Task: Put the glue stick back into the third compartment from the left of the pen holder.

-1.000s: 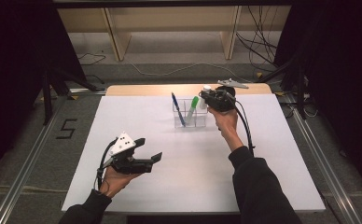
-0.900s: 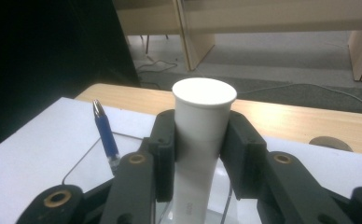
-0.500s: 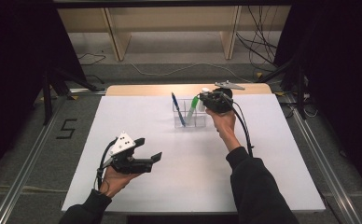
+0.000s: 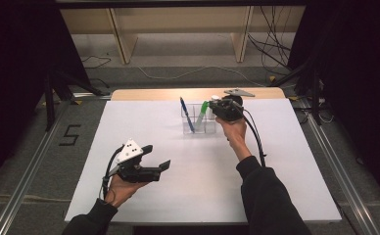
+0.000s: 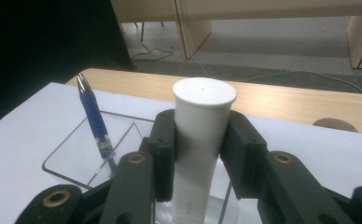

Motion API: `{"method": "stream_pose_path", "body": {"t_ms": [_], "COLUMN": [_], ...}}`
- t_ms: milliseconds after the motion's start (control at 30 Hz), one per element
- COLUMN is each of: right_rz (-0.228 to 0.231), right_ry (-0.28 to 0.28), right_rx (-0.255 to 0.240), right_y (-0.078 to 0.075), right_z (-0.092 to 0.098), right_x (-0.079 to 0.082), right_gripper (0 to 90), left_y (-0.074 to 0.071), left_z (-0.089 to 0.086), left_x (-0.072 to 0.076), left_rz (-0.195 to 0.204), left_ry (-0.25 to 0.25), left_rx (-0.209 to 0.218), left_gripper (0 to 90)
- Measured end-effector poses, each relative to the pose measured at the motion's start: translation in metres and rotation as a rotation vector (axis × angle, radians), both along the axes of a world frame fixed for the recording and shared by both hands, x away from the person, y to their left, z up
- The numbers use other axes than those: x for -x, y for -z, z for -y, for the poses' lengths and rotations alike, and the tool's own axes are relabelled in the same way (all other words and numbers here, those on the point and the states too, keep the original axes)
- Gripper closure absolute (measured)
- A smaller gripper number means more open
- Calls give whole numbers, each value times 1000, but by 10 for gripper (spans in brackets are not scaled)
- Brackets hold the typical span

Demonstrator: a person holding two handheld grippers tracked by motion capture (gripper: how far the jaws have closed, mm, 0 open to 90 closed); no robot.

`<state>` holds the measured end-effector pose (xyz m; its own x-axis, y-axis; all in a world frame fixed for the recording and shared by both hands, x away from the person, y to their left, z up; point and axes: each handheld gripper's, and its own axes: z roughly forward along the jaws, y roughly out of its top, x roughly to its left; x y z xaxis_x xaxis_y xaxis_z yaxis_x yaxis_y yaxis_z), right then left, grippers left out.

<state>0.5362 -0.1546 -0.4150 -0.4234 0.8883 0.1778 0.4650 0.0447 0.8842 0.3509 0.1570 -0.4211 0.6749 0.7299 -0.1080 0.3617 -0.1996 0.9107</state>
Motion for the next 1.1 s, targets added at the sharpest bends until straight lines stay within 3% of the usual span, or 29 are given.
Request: {"method": "stream_pose_path", "body": {"t_ms": [167, 333, 500, 767, 1100], "right_rz": [-15, -27, -34, -38, -21], "right_ry": [-2, -14, -20, -80, -179], "right_rx": [1, -16, 28, 15, 12], "right_y": [5, 0, -10, -18, -28], "right_z": [1, 5, 9, 21, 29], "right_x": [2, 5, 13, 29, 61], "right_gripper": [651, 454, 306, 263, 229], "left_y": [1, 1, 1, 1, 2], "left_z": [0, 1, 1, 1, 2], "left_x": [0, 0, 0, -1, -1], "left_rz": [-4, -6, -6, -12, -22], "left_ry": [0, 1, -1, 5, 6], "left_rx": [-3, -5, -1, -10, -5], "left_gripper": [151, 151, 151, 151, 151]}}
